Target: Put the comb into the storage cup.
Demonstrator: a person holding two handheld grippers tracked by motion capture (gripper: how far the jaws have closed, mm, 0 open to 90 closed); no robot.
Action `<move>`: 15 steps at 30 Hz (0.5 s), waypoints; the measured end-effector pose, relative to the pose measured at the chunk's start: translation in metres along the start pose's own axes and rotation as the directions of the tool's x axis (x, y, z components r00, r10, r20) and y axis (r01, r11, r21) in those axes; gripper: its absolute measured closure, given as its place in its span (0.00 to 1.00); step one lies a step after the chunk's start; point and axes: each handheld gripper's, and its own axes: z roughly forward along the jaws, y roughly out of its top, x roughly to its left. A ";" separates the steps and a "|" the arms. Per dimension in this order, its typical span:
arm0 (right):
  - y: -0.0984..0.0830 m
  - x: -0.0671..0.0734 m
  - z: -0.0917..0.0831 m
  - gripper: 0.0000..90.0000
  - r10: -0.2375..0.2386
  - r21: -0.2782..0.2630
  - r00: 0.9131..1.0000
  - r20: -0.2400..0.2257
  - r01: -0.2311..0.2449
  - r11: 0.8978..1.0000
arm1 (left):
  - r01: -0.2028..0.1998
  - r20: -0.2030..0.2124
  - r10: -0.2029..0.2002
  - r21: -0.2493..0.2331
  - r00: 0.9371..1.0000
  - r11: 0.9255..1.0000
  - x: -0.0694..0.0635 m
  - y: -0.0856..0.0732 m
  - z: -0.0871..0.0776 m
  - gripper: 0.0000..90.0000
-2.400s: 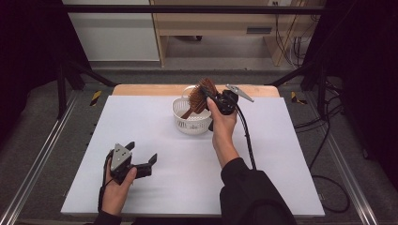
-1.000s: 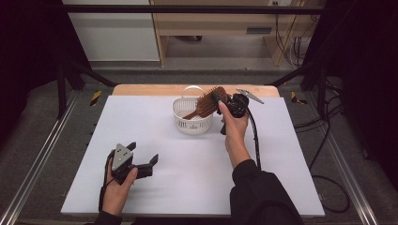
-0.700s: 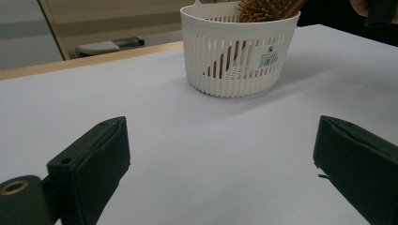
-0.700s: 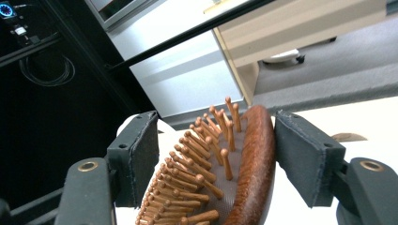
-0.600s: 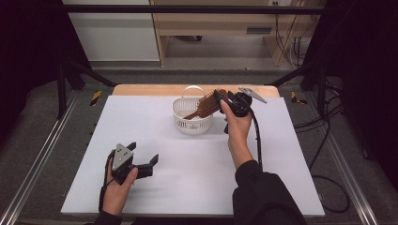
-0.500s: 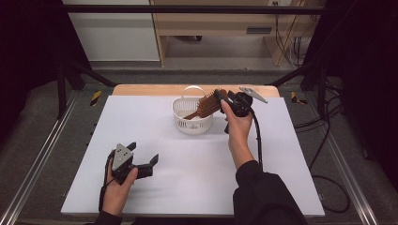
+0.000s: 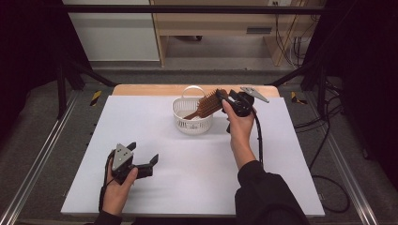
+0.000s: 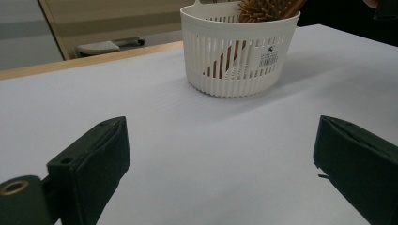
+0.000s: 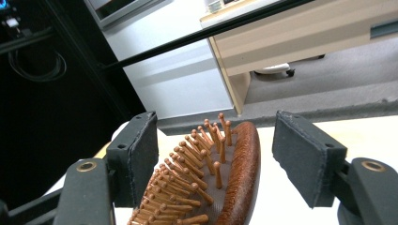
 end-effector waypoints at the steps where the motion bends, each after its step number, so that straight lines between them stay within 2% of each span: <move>1: 0.000 0.001 0.000 0.35 -0.014 0.003 1.000 0.004 0.014 1.000 | 0.000 0.000 0.000 0.000 1.000 1.000 0.000 0.000 0.000 0.05; 5: 0.001 0.000 -0.002 0.35 -0.053 0.000 0.998 0.016 0.053 0.999 | -0.005 -0.002 0.005 -0.003 1.000 1.000 0.000 0.000 -0.001 0.05; 15: 0.005 -0.002 -0.009 0.34 -0.115 -0.002 0.993 0.032 0.115 0.993 | -0.004 -0.003 0.004 -0.004 1.000 1.000 0.000 0.000 -0.001 0.05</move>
